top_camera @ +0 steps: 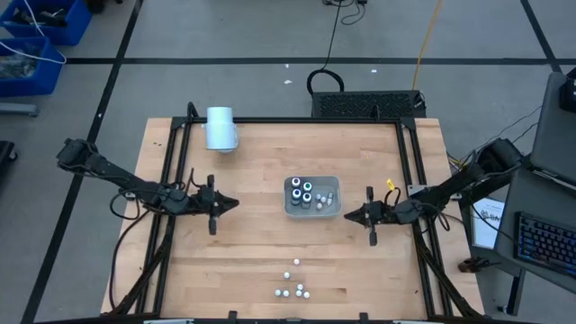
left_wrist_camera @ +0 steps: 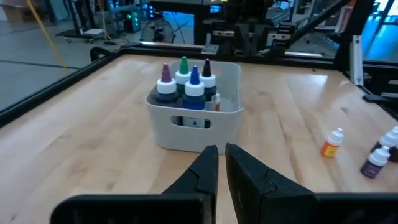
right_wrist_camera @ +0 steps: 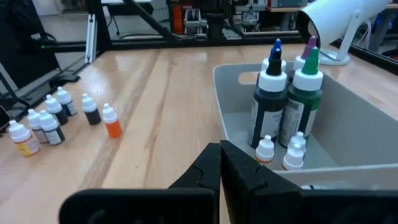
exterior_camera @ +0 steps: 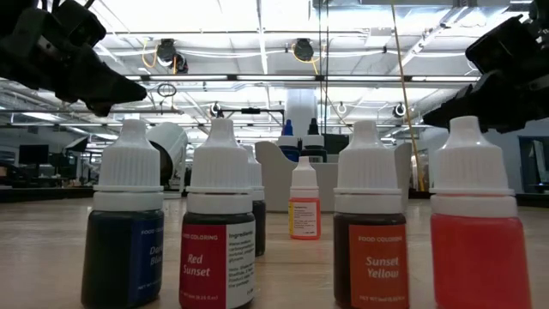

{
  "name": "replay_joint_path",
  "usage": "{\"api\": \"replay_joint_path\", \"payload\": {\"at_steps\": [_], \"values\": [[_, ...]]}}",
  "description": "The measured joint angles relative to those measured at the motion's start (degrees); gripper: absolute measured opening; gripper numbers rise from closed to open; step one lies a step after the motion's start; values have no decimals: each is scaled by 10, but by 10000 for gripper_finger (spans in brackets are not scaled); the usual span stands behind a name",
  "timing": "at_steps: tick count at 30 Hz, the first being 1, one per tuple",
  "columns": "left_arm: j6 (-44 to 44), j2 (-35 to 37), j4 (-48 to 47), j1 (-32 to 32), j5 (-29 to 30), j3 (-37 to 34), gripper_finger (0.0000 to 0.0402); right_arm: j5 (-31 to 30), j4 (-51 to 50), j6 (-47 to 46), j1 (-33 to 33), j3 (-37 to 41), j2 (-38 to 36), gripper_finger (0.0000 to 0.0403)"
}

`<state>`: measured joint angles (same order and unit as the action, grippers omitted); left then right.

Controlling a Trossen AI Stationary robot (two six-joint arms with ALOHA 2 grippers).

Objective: Pick & Place food coloring
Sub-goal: Put the small orange food coloring bottle into the gray bin

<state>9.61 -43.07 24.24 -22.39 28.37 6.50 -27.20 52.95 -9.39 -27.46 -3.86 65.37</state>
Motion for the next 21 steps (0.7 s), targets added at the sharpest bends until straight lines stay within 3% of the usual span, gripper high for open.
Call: {"api": "replay_joint_path", "payload": {"at_steps": [9, 13, 21], "values": [[-18, -59, 81, -36, -74, 27, 24, 4, 12, 38, 0, -9, 10, 0], [-63, -124, 74, -50, -63, 79, 5, 4, 12, 53, 0, -10, 10, 0], [-75, -288, 68, -51, -54, 204, 19, 4, 12, 57, 0, -10, 10, 0]]}}
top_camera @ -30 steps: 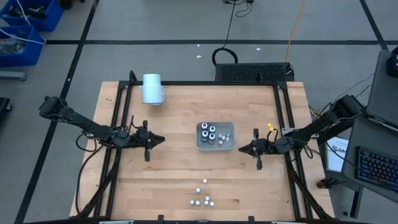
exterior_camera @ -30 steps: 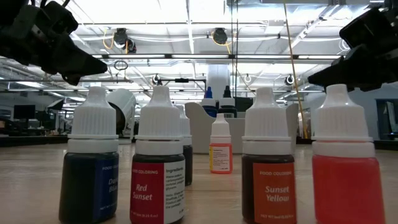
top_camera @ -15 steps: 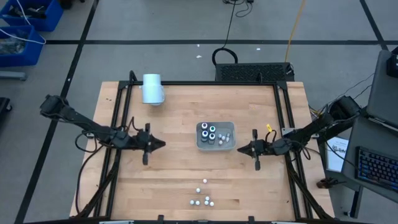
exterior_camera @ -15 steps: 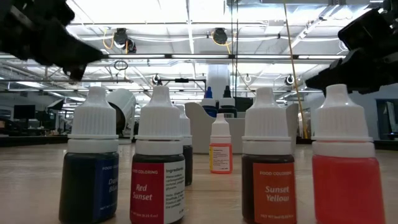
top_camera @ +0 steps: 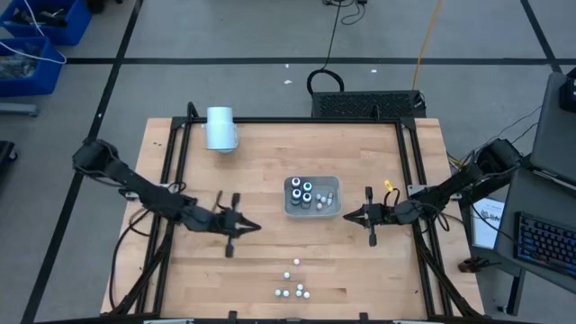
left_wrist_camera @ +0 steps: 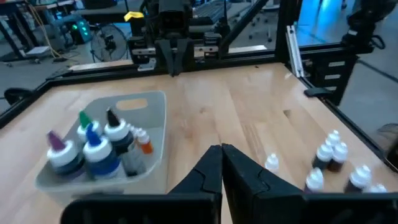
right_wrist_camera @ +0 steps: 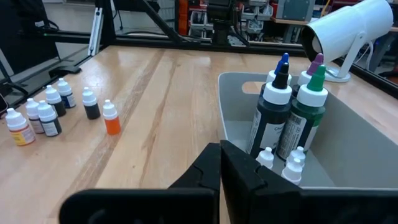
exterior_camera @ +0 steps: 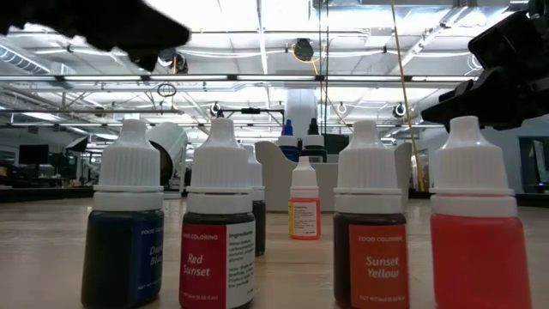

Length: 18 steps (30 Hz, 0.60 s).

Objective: Pick & Place food coloring
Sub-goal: Put the small orange food coloring bottle into the gray bin

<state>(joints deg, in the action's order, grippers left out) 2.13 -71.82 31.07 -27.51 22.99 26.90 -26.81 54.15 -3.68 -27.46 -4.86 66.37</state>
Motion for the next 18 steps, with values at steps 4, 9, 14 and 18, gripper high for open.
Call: {"api": "replay_joint_path", "payload": {"at_steps": [4, 9, 14, 18], "values": [[-16, -94, -4, -5, -3, 80, 31, 0, 0, -1, 0, 0, 0, 0], [63, -189, -97, -17, 17, 198, 85, 11, 29, 3, 0, -1, 0, 0], [162, -274, -328, -18, 1, 347, 161, 63, 44, 29, 0, -1, 0, 0], [195, -350, -472, -8, -53, 472, 207, 76, 70, 30, 0, -1, 0, 0]]}}
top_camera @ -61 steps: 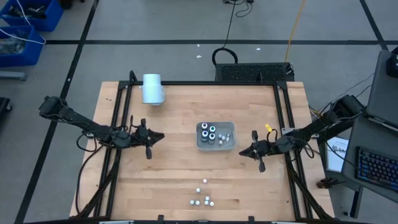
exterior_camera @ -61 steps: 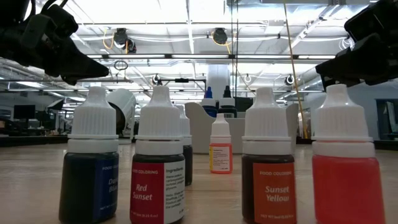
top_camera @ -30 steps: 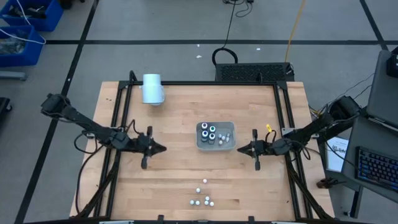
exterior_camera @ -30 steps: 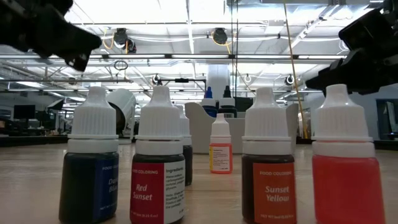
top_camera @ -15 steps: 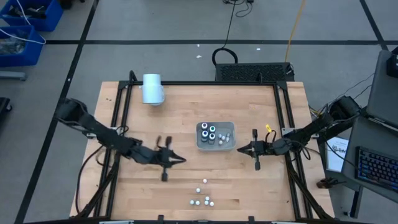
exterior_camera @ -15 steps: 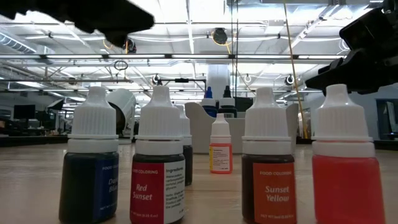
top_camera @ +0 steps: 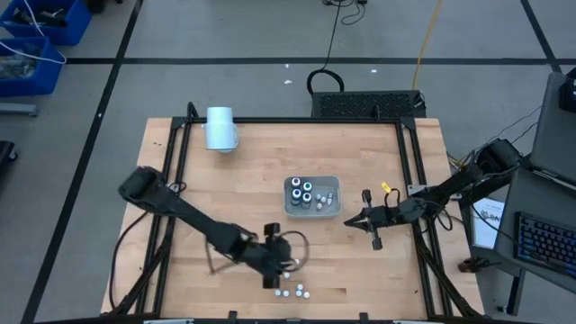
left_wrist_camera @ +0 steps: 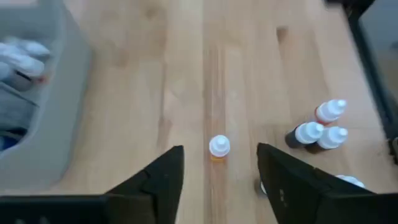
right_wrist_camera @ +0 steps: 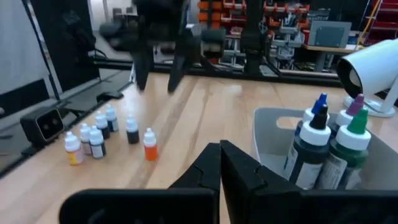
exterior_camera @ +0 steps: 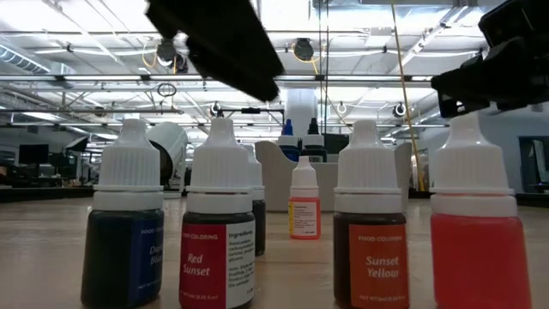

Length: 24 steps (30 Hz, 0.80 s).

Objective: Pick & Place food coloring
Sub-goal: Put the small orange food coloring bottle into the gray bin

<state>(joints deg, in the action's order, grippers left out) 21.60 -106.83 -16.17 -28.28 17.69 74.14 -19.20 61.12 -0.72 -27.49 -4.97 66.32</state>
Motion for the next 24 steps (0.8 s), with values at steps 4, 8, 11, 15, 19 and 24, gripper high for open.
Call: {"api": "replay_joint_path", "payload": {"at_steps": [4, 8, 11, 15, 19, 24], "values": [[-9, -65, -77, 3, -47, 93, 232, 0, 0, -12, 0, 0, 0, 0], [26, -101, -125, 10, -60, 138, 246, 0, -5, -24, 0, 0, 0, 0], [26, -108, -123, 20, -66, 142, 250, 0, -5, -30, 0, 0, 0, 0], [32, -112, -124, 34, -88, 142, 250, 0, -8, -31, 0, 0, 0, 0], [31, -119, -126, 42, -96, 142, 250, 0, -10, -31, 0, 0, 0, 0], [25, -137, -120, 48, -105, 142, 250, 0, -13, -29, 0, 0, 0, 0]]}}
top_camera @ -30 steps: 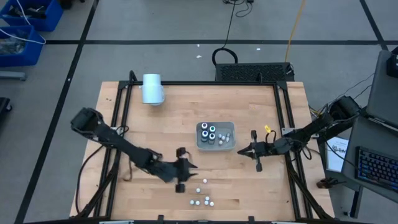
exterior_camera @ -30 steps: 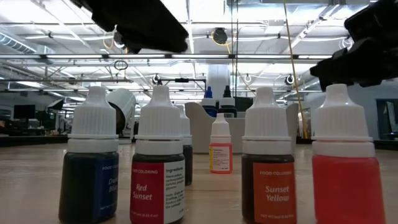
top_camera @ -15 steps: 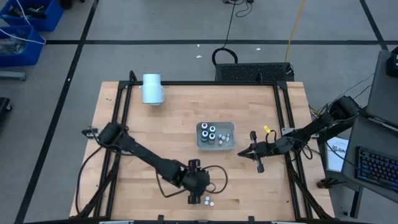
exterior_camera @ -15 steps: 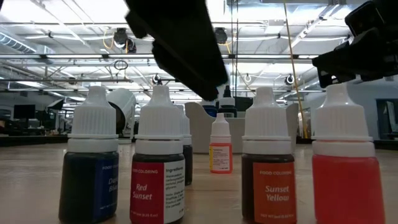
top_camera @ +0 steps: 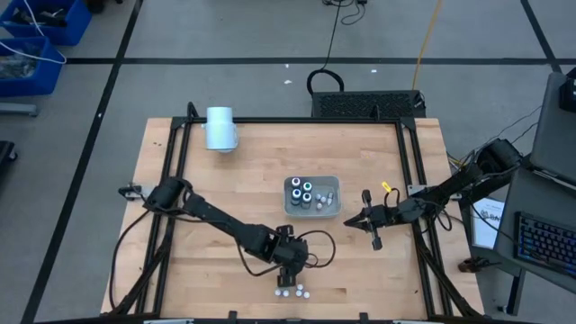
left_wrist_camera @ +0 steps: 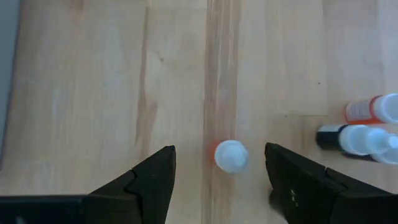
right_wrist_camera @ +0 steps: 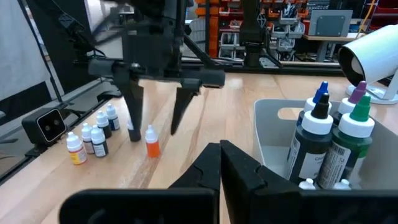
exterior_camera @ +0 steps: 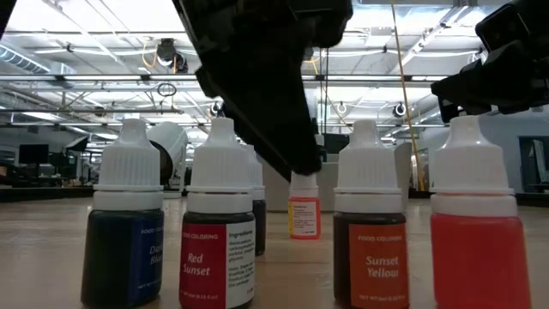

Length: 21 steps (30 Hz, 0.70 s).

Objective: Pick & Place food coloring
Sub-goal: Put the small orange food coloring bottle into the gray bin

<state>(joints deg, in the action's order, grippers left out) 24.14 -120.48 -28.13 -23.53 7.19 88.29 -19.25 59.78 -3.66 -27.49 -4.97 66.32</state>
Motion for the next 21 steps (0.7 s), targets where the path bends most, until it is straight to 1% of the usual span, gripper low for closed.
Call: {"api": "replay_joint_path", "payload": {"at_steps": [6, 16, 18, 21], "values": [[-5, -11, 18, 2, -17, 0, 250, 0, -4, 0, 0, 0, 0, 0], [-10, -12, 16, 2, -12, 0, 248, -1, 0, 3, 0, 0, 0, 0], [-14, -12, 15, 2, -12, 0, 238, -1, 0, 3, 0, 0, 0, 0], [-18, -12, 14, 2, -12, 0, 209, -1, 0, 3, 0, 0, 0, 0]]}}
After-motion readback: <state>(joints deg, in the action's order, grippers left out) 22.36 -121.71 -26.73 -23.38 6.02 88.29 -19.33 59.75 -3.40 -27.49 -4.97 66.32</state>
